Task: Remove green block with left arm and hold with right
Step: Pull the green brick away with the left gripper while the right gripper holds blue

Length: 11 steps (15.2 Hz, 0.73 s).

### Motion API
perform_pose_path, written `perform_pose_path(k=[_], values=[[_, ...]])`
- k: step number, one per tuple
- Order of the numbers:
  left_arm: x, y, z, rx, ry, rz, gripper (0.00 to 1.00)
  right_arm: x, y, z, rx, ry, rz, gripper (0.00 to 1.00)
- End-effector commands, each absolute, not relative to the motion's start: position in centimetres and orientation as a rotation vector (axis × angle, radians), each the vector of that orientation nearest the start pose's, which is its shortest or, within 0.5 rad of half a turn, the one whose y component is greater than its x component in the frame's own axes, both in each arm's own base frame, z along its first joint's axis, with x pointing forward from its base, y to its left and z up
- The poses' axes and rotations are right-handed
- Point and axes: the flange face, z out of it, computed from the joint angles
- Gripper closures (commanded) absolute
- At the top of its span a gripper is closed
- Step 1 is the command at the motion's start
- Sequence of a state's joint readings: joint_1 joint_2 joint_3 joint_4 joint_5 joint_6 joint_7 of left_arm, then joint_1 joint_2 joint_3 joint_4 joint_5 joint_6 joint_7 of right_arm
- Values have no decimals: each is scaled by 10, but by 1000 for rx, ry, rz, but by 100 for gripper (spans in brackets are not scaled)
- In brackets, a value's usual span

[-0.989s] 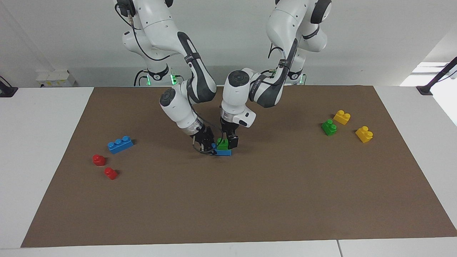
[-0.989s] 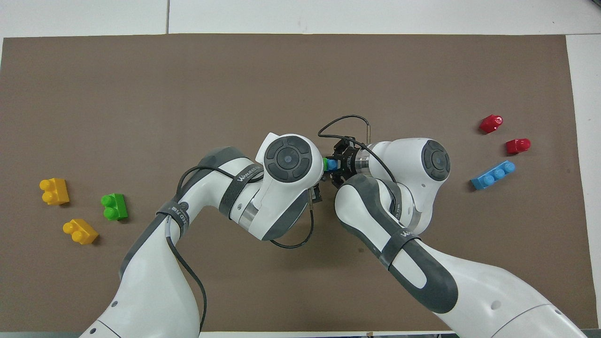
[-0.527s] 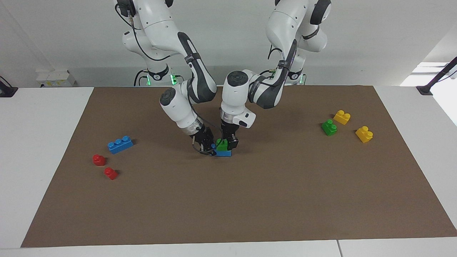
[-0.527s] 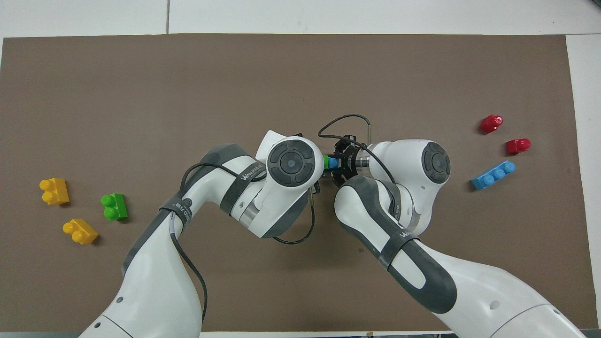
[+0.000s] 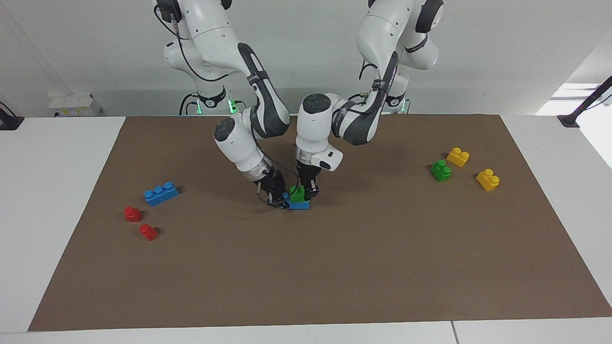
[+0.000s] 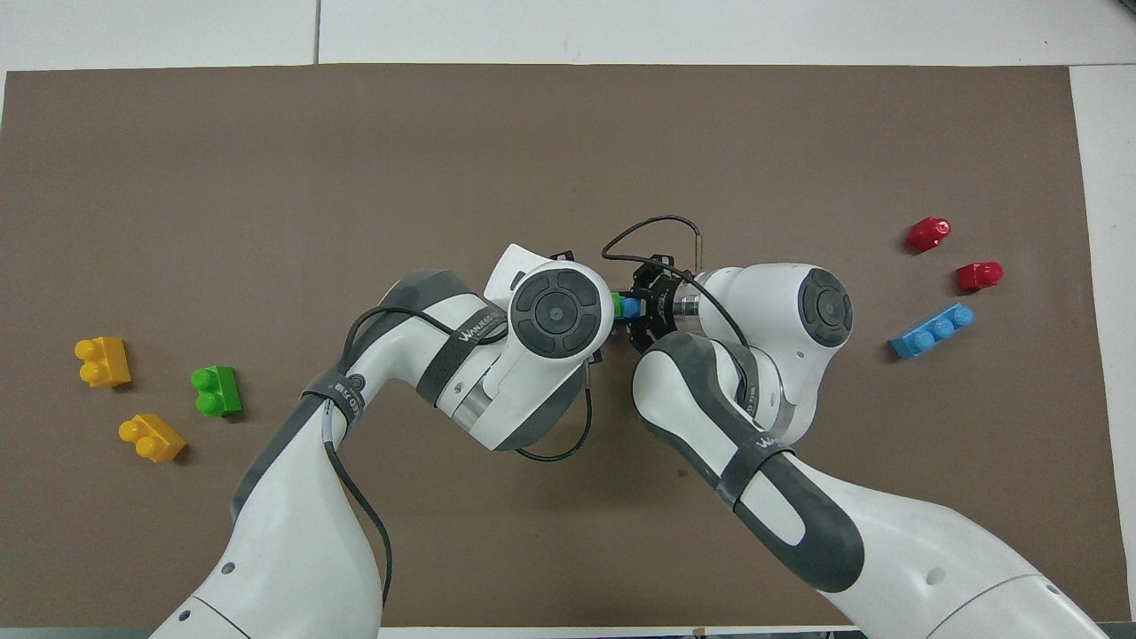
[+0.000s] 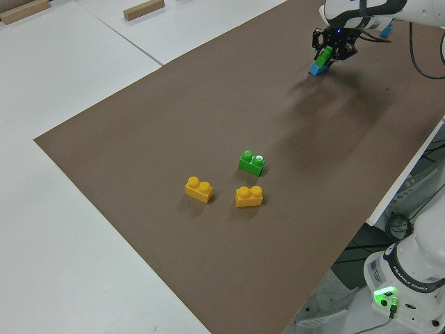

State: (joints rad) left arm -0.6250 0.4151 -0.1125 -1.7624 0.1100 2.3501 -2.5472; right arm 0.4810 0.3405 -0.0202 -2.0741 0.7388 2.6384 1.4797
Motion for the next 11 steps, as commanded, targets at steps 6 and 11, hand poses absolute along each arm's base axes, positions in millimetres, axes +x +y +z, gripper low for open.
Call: perform_pose_path(k=[6,11], values=[[466,-407,426,1859,2279,85,100,547,251,273,-1841,1986,298,100],[464,-388,440,1901,2279,101,100,559,251,288,-1834,1967,324,100]])
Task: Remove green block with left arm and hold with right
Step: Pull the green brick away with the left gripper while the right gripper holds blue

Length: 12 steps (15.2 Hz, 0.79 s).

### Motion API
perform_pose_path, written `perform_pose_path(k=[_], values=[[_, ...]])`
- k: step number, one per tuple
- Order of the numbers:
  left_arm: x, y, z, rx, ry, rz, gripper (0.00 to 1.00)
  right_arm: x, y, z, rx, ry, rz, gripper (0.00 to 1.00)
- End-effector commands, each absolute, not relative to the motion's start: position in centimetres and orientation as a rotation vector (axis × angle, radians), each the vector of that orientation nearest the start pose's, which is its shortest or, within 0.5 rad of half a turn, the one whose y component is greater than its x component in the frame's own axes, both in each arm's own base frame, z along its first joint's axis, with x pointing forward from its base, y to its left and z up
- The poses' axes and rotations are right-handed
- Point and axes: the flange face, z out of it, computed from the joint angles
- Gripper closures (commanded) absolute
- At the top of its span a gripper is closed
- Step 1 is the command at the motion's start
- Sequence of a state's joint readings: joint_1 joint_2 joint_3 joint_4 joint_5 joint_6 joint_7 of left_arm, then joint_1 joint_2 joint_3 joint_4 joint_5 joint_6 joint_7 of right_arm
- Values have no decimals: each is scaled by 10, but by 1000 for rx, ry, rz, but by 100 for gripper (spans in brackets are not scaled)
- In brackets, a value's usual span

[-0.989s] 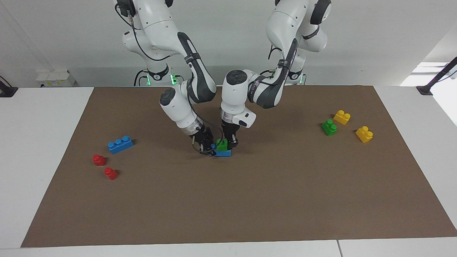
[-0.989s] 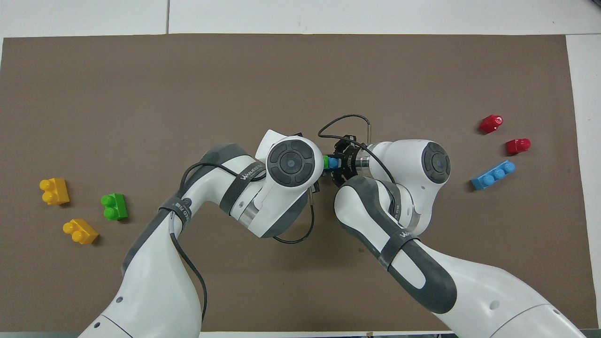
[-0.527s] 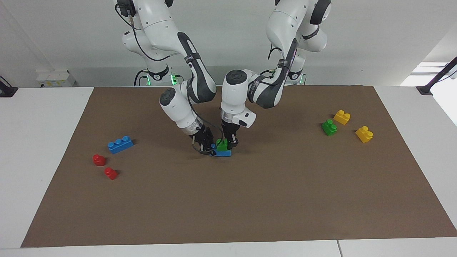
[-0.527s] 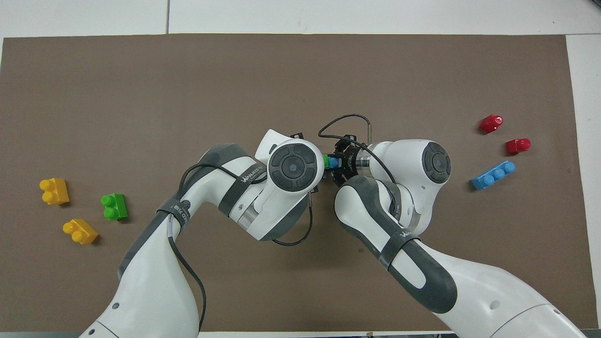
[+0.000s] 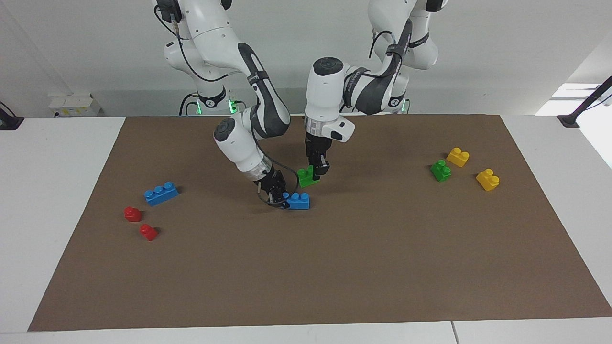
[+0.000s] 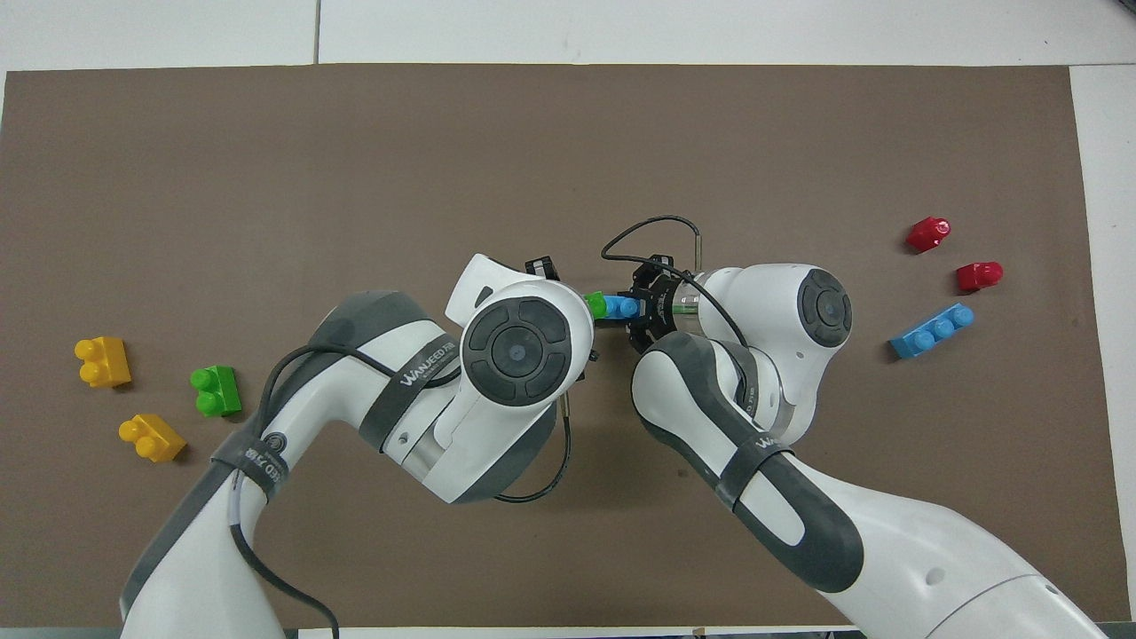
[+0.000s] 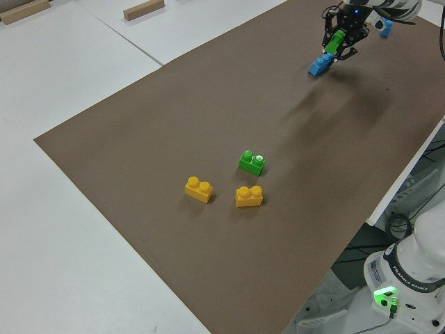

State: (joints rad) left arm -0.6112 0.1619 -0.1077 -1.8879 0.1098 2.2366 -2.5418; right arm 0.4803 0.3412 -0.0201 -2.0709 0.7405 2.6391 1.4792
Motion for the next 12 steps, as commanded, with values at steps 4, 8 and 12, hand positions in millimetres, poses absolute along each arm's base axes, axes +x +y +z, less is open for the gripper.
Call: perform_pose_path(k=[4,8,12], values=[[477,-354,427,2006,2233,97,100,587,220,330,-1847,1898,362,100],[506,-288,414,2160,2128,15,100,621,152,364,-1921,1837,388,100],[530,-208,403,2304,2032,-20,100,637,54,371,-2026,1767,386,100]])
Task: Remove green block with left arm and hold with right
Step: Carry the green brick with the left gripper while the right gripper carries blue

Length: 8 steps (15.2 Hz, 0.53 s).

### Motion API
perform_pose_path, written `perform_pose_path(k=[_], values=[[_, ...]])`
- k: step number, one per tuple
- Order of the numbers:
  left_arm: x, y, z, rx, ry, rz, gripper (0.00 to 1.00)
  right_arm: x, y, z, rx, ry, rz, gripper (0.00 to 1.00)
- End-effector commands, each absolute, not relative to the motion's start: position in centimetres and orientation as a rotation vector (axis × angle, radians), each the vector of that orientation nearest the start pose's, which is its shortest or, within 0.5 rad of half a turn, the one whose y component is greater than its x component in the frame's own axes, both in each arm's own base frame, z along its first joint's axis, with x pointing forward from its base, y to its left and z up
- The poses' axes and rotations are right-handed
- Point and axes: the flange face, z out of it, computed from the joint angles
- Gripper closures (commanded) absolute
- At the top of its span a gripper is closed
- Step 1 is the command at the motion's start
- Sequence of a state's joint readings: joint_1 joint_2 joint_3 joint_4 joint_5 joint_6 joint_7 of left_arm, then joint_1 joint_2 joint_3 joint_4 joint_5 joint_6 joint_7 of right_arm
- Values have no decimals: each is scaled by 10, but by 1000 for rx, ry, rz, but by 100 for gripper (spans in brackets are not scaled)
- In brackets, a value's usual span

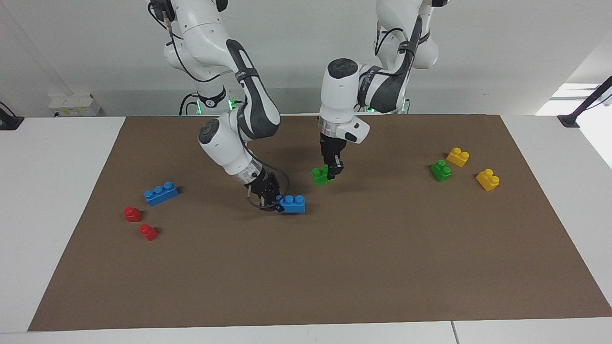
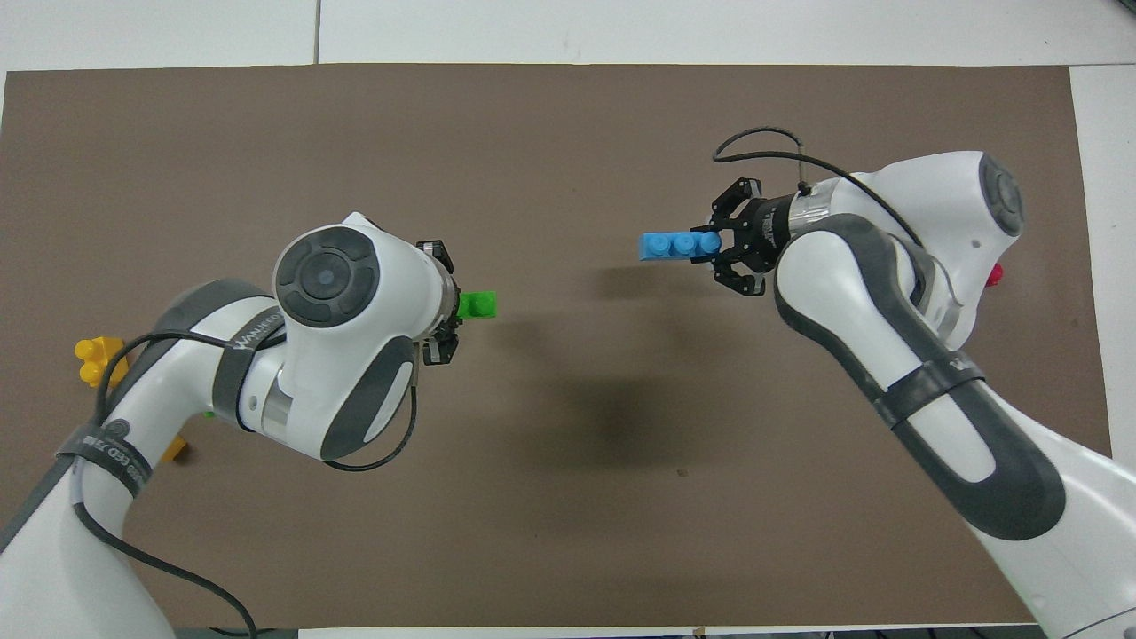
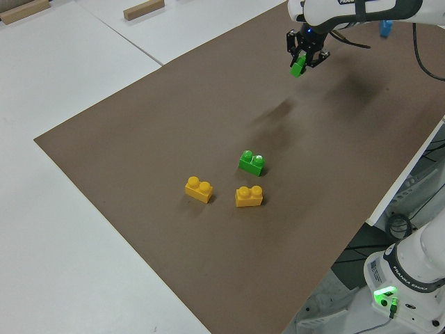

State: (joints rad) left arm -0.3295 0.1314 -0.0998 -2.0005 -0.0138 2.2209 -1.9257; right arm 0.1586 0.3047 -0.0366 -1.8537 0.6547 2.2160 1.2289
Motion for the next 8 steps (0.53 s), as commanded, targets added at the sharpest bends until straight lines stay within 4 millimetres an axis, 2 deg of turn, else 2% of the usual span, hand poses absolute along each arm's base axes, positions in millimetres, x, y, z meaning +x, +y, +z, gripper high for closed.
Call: perform_pose_path(k=[1,3,5,8], values=[[537,-182,401,-2425,-2079,41,100,642,28,376,-2061,1746,407,100],[546,-139,400,-2464,-2004,64,100,651,-23,374,-2104,1745,451,100],[551,-91,398,-2503,-1936,84,100,650,-68,354,-2133,1709,459,100],[555,-40,396,-2563,-1875,107,100,657,-98,334,-2165,1703,452,100]])
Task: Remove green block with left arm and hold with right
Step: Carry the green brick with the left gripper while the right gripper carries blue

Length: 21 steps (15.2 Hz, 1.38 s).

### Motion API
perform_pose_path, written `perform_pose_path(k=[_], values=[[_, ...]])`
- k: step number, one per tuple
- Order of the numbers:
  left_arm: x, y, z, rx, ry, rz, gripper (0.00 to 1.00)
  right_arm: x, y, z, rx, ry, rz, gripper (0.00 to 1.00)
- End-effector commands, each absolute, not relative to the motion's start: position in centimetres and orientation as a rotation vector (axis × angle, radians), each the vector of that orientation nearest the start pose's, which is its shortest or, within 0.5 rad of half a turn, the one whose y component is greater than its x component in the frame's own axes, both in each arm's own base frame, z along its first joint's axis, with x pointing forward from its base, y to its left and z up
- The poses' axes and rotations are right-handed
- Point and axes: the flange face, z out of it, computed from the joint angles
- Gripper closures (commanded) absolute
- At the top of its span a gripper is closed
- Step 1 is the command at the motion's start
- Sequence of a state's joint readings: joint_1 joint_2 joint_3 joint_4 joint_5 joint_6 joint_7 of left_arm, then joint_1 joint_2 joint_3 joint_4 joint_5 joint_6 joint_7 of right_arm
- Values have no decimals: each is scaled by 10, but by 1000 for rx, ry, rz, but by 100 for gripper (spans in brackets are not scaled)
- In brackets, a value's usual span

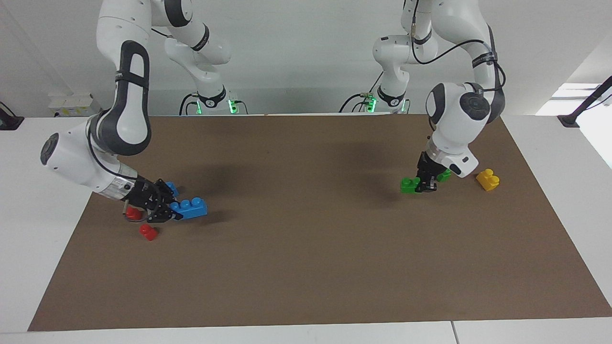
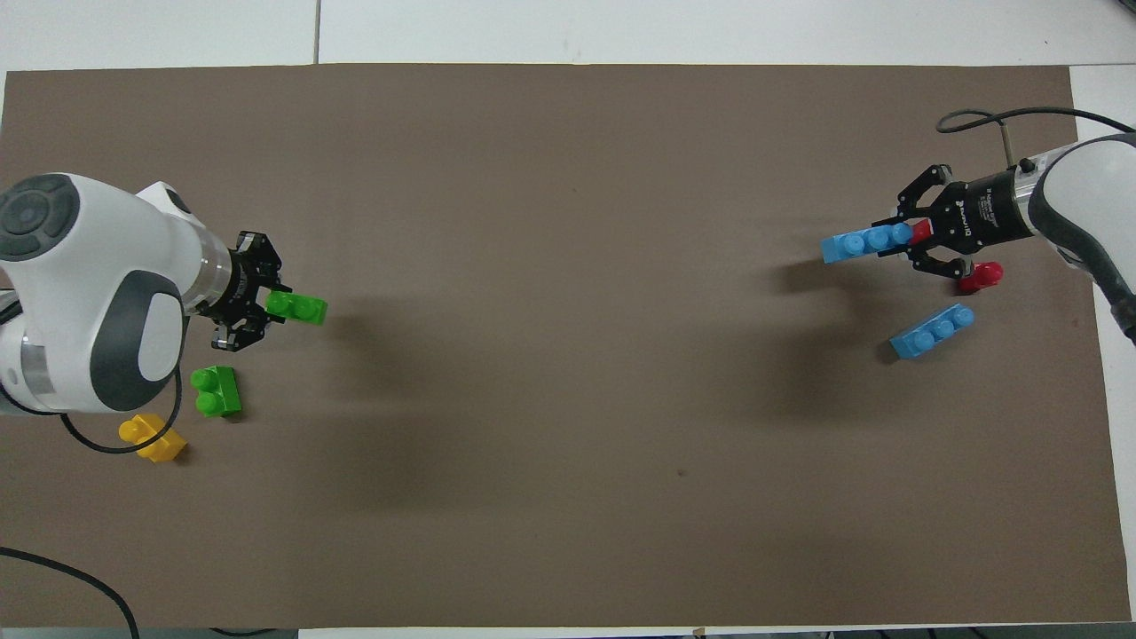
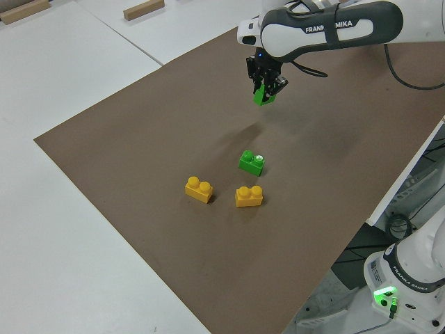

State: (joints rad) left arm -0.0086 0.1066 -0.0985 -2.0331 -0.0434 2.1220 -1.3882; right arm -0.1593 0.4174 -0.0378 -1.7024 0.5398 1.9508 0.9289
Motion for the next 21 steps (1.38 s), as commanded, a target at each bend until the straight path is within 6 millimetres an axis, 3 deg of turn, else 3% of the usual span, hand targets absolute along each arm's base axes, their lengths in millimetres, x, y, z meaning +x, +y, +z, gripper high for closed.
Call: perform_pose_path(k=[1,5,9,16,21], values=[[555,-32,393,-2592,-1835,111,100,658,-101,327,-2172,1696,459,100],[553,6,375,-2703,-1704,101,100,660,-102,316,-2166,1698,459,100],[561,20,358,-2759,-1661,57,100,658,-106,303,-2151,1727,423,100],[580,24,324,-2775,-1689,-19,100,650,-118,291,-2124,1770,416,100],[593,26,314,-2779,-1693,-26,100,645,-130,291,-2108,1790,421,100]])
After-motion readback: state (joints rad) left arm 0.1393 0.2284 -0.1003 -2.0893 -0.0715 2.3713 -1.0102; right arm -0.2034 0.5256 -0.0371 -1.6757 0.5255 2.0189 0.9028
